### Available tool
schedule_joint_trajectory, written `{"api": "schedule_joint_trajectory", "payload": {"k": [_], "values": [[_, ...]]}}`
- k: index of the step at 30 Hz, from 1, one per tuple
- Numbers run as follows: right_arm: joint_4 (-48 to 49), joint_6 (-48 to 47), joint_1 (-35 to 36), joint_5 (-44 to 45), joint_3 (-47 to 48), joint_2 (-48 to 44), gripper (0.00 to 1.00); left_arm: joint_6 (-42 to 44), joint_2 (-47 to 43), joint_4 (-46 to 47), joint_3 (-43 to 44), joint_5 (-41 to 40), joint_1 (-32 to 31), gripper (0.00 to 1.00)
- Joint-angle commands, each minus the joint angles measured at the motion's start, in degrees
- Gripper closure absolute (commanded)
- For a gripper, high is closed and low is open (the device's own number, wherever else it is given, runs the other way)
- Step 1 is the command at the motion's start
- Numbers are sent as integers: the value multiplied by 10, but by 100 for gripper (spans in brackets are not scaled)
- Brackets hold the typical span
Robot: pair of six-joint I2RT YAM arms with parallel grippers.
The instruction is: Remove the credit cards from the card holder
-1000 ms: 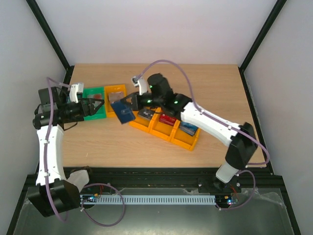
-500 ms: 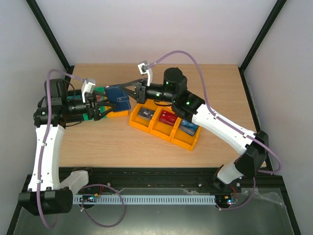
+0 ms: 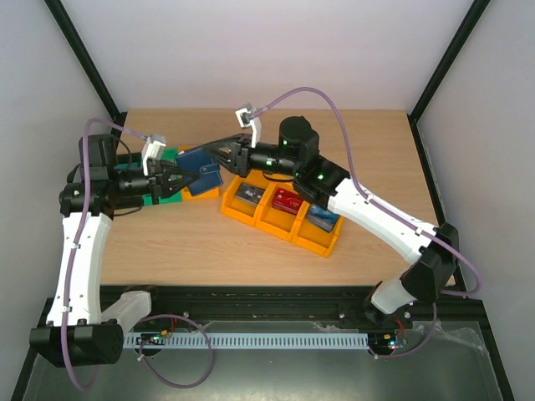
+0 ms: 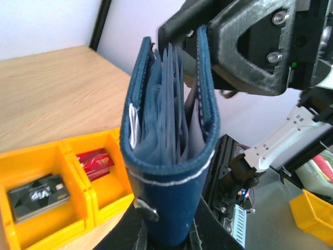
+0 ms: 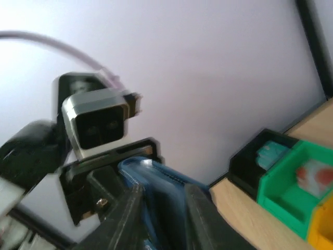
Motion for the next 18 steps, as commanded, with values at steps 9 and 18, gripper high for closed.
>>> {"api": "schedule_joint_trajectory", "payload": {"k": [9, 18], "values": [[-176, -175, 131, 489, 34, -2, 52, -159, -30, 86, -42, -173, -3, 98], [-185, -164, 147, 506, 98, 79, 56, -163, -33, 89, -51, -164, -2, 98]]}}
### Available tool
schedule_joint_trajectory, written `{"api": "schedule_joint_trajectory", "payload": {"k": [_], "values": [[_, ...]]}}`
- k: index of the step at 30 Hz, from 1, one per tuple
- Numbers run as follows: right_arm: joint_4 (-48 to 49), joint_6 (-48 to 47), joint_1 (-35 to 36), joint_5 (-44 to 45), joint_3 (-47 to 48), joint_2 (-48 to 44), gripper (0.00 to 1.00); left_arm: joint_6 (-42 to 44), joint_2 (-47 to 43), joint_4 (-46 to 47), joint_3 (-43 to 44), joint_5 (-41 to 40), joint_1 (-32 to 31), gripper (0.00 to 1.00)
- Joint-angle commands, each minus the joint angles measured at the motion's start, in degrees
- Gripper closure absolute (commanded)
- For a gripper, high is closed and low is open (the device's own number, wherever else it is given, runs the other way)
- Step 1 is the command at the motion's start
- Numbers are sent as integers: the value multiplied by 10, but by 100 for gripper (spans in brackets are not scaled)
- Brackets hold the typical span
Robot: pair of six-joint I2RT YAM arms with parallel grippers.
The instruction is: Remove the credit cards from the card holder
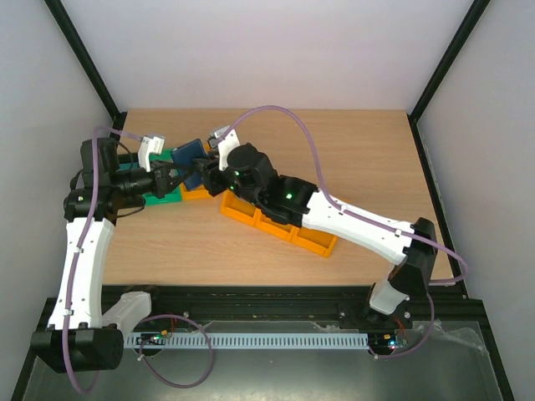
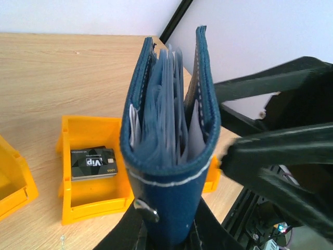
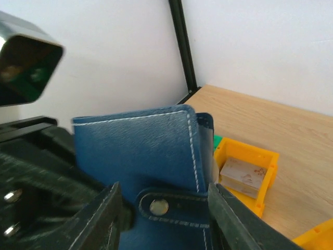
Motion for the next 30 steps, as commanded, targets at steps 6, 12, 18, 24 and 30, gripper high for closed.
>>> {"api": "schedule_joint_trajectory", "payload": {"k": [6, 12, 18, 24, 30], "values": [[-41, -13, -2, 55, 65, 66, 58, -17, -10, 21, -2, 15, 0, 98], [-64, -8, -1, 67, 66, 83, 46, -21, -10, 27, 0, 13, 0, 98], [-76, 0, -1, 67, 57, 90, 52, -27, -11, 31, -1, 5, 0, 98], [-84, -4, -2, 104, 59, 98, 55, -28, -13, 32, -1, 6, 2, 98], [-101, -3, -5, 156, 53, 104, 73, -30, -14, 36, -2, 8, 4, 98]]}}
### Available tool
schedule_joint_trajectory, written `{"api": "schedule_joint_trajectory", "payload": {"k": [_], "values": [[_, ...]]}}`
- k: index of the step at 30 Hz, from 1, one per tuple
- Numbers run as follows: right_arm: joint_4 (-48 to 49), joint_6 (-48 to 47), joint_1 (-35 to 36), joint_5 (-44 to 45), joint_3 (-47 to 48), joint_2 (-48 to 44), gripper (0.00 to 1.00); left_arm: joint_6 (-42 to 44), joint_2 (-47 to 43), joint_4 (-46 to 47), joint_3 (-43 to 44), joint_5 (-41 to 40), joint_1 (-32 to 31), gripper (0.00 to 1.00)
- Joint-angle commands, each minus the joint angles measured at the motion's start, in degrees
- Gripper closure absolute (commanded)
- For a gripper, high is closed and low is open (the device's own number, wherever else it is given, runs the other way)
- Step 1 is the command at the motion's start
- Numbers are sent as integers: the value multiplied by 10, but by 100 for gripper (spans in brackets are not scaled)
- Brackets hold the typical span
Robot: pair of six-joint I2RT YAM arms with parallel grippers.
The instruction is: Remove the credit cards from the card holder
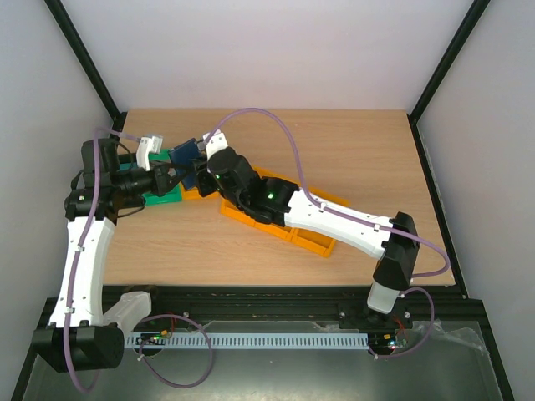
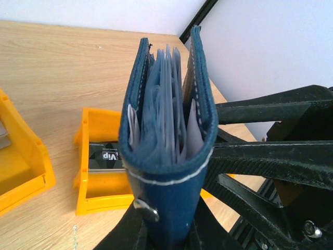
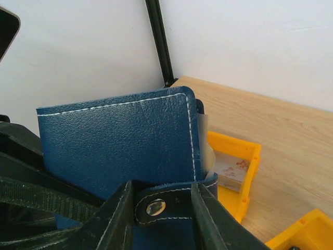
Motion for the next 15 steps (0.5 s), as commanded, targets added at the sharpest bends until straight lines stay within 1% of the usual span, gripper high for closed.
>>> {"api": "schedule_joint_trajectory", "payload": {"k": [1, 2, 4, 5, 8, 10, 12, 15], "values": [[-72, -3, -13, 77, -8, 24, 76, -7, -16, 32, 6, 46, 3, 98], [-72, -2, -15, 77, -12, 22, 81, -8, -16, 33, 6, 46, 4, 98], [-71, -1, -21, 82, -19, 19, 96, -8, -16, 34, 6, 46, 5, 98], [-72, -1, -24, 86, -26, 15, 98, -7, -17, 35, 6, 44, 6, 98], [-73, 1, -52, 91, -45, -3, 98, -3, -19, 30, 5, 41, 9, 98], [-75, -3, -81, 92, -74, -21, 98, -1, -21, 28, 3, 37, 11, 98], [-77, -16, -109, 100, -92, -43, 98, 1, -22, 27, 1, 26, 11, 98], [-71, -49, -152, 79, -121, -86, 98, 10, -20, 18, 3, 8, 11, 98]]}}
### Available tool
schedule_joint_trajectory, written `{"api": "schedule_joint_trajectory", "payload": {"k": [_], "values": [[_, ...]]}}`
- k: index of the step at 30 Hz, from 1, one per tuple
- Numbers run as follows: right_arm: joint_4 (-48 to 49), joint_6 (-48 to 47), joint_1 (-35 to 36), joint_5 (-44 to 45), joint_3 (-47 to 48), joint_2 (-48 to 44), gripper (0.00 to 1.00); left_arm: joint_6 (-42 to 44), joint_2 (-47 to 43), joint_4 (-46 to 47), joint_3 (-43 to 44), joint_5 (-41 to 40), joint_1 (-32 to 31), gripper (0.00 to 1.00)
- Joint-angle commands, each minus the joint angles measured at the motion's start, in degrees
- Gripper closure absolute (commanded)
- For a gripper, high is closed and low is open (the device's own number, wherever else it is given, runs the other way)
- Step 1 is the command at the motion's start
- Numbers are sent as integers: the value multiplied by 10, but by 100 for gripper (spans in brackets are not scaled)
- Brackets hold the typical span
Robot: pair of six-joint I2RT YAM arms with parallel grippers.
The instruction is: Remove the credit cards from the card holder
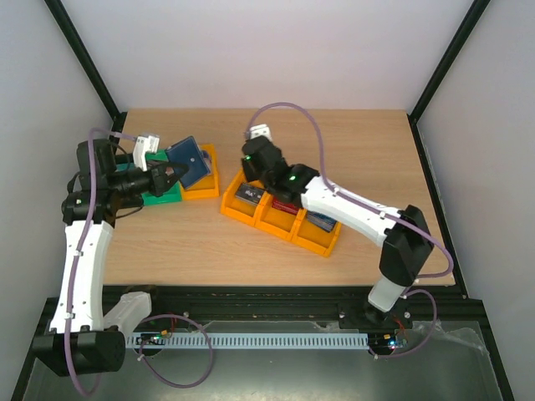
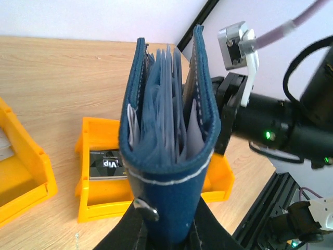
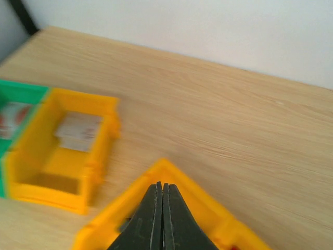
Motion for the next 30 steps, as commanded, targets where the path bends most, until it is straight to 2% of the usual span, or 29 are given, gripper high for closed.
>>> {"api": "schedule_joint_trajectory", "payload": {"k": [1, 3, 7, 10, 14, 18, 23, 30], "values": [[-22, -48, -56, -2, -34, -82, 98, 17, -10, 2, 5, -1, 3, 98], [-24, -74, -83, -76, -45, -108, 92, 35, -10, -11, 9, 18, 1, 98], [-21, -107, -123, -290, -60, -161, 70, 67, -5, -40, 31, 30, -4, 98], [0, -115, -142, -475, -65, -197, 61, 101, 11, -81, 75, -5, -23, 98], [27, -107, -149, -618, -56, -219, 54, 186, 32, -180, 169, -27, -67, 98], [79, -83, -149, -686, -66, -241, 49, 262, 27, -266, 245, 26, -96, 98], [214, -29, -145, -754, -124, -274, 48, 303, -8, -275, 226, 116, -103, 98], [199, -50, -116, -770, -121, -255, 51, 330, -9, -285, 229, 156, -100, 98]]}}
